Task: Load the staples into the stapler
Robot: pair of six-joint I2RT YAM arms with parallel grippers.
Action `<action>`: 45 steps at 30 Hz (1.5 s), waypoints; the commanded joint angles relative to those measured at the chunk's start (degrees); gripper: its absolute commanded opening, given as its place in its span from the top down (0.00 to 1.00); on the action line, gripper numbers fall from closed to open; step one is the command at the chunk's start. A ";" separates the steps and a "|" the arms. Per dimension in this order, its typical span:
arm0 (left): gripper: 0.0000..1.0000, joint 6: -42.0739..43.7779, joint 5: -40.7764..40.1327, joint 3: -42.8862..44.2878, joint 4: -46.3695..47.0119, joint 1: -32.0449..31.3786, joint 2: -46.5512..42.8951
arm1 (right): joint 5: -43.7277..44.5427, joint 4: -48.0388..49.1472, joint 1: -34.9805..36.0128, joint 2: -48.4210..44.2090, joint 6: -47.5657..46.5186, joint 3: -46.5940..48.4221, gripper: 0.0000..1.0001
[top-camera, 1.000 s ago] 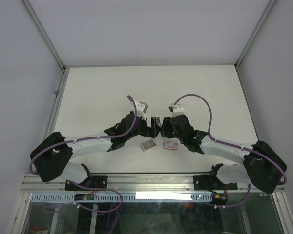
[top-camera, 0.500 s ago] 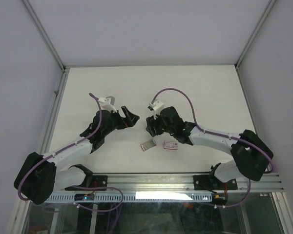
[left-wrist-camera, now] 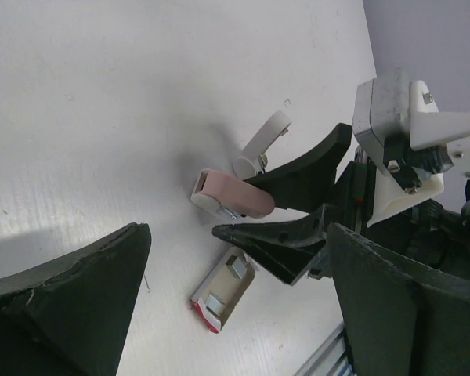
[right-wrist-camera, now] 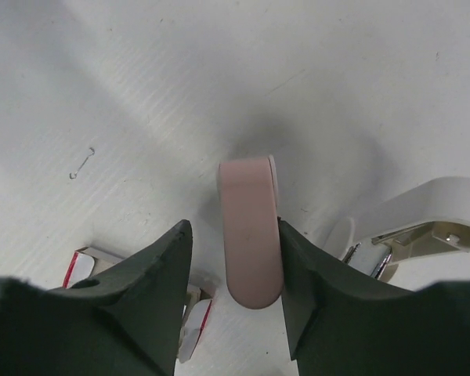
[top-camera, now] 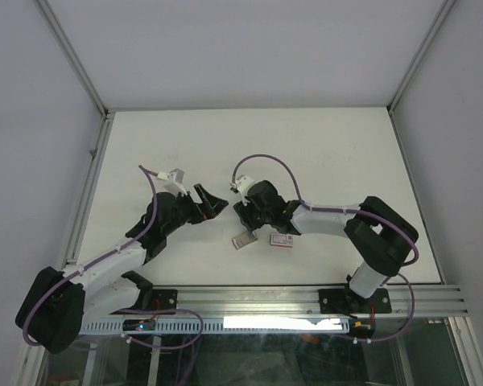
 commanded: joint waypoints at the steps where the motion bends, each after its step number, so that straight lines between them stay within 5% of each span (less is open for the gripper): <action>1: 0.01 -2.72 2.80 -1.15 3.75 0.75 -2.21 | 1.68 2.13 0.39 1.46 -1.56 2.43 0.52; 16: 0.01 -8.94 7.08 -4.50 8.67 0.75 -2.84 | 0.33 6.63 0.86 -1.62 -0.95 0.00 0.91; 22: 0.02 -13.82 12.13 -5.77 14.98 0.73 1.19 | -2.73 13.20 0.94 -7.86 -1.62 -4.44 0.94; 30: 0.17 -13.93 16.26 -3.84 17.23 0.73 5.13 | -6.31 17.10 2.22 -14.87 -2.62 -8.41 0.94; 40: 0.15 -16.91 19.08 -3.05 22.40 0.03 9.23 | -7.40 18.94 4.59 -17.91 -3.23 -9.53 0.94; 45: 0.24 -18.00 20.02 -2.97 24.47 -0.86 10.87 | -7.17 19.64 5.87 -18.23 -3.49 -9.50 0.94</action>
